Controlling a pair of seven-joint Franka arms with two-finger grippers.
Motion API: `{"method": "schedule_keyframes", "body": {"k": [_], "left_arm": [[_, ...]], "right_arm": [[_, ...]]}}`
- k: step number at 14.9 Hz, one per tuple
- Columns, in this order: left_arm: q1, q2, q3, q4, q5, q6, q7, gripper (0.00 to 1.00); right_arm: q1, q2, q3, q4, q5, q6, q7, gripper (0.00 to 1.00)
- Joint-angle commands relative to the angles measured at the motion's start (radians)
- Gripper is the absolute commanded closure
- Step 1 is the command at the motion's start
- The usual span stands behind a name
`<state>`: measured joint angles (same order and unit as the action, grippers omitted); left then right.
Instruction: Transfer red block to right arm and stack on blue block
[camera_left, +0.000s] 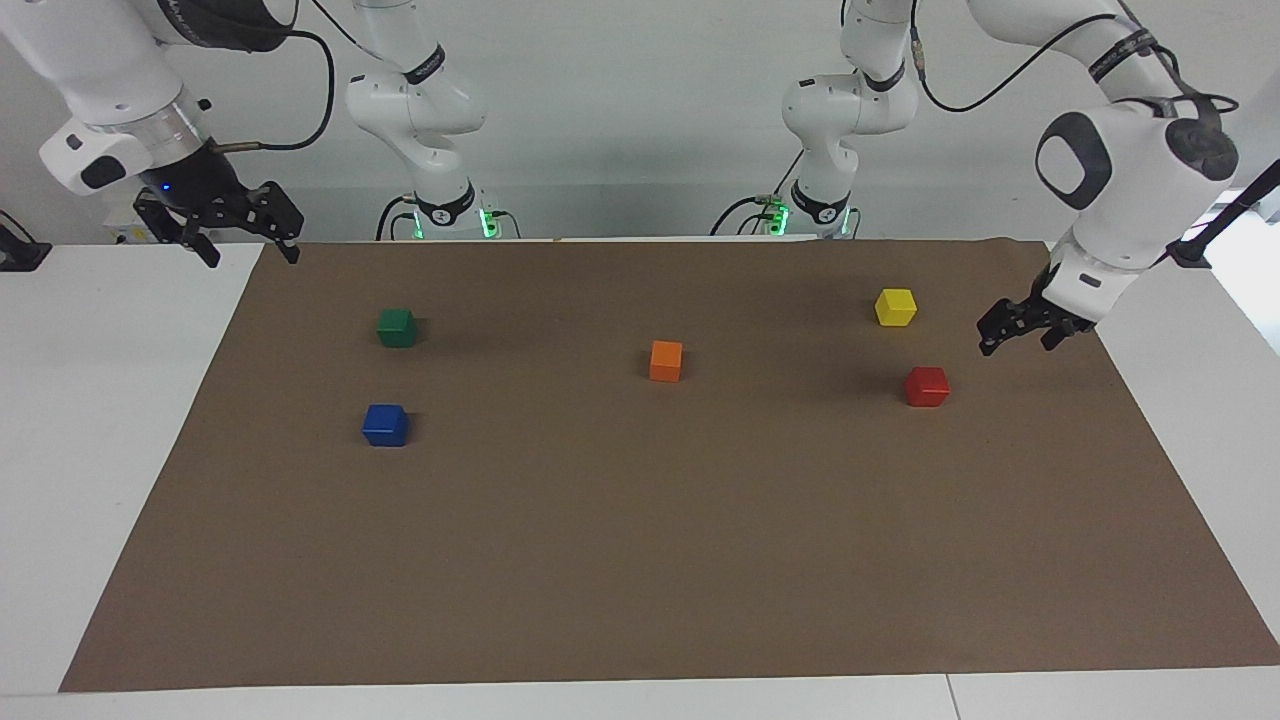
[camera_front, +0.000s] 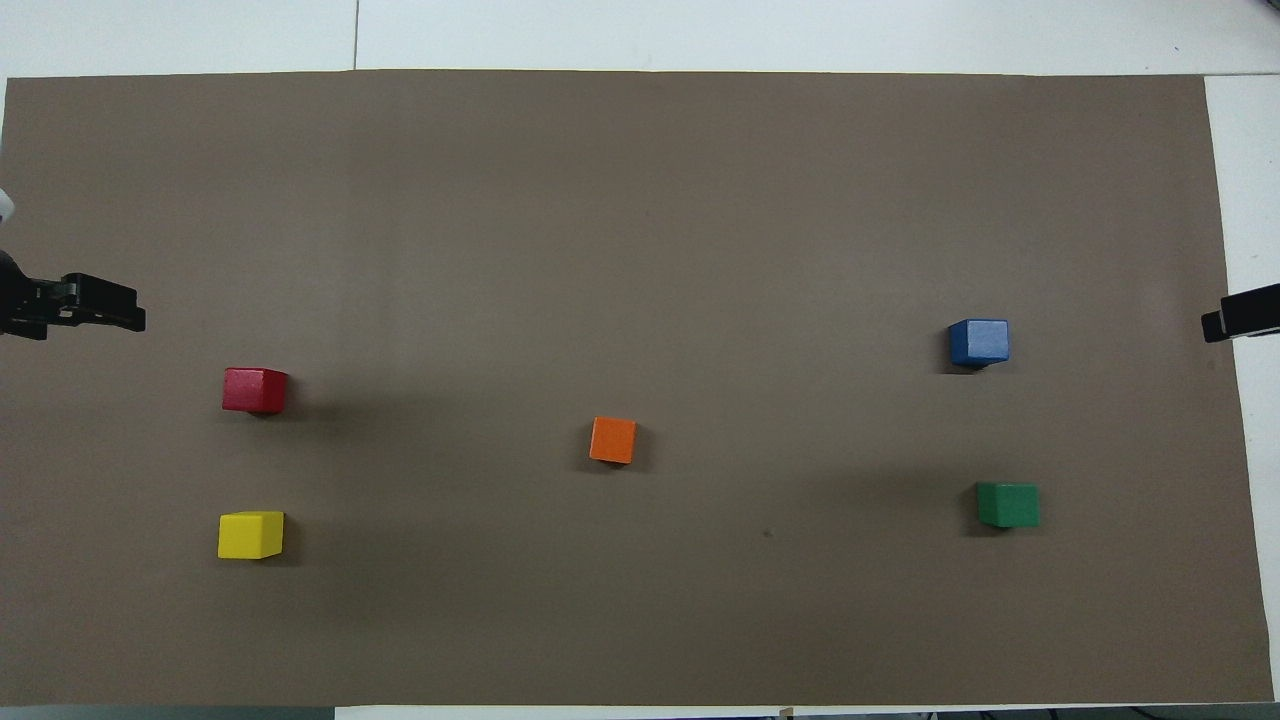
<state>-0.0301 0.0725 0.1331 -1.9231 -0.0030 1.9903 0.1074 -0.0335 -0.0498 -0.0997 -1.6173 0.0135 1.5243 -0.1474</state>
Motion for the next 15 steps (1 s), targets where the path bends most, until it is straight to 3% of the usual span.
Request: {"method": "schedule_keyframes", "body": {"k": [1,5,9,11,15], "left_arm": [[-0.017,-0.013,-0.001,-0.129,-0.006,0.139,0.008,0.0],[-0.022,0.021,-0.007,-0.172,-0.006,0.185,0.015,0.0],[-0.022,0.018,-0.03,-0.281,-0.006,0.294,0.015,0.0],[-0.025,0.029,-0.03,-0.287,-0.006,0.308,0.014,0.0],[-0.042,0.039,-0.03,-0.318,-0.006,0.338,0.014,0.0]], "right_arm": [[-0.017,-0.091,0.014,-0.154,0.017,0.055,-0.003,0.0],[-0.045,-0.108,0.009,-0.262,0.214,0.128,-0.043,0.0],[-0.095,-0.084,0.008,-0.371,0.559,0.177,-0.19,0.0],[-0.123,-0.039,0.008,-0.398,0.721,0.168,-0.324,0.0],[-0.125,-0.006,0.009,-0.45,0.988,0.111,-0.406,0.0]]}}
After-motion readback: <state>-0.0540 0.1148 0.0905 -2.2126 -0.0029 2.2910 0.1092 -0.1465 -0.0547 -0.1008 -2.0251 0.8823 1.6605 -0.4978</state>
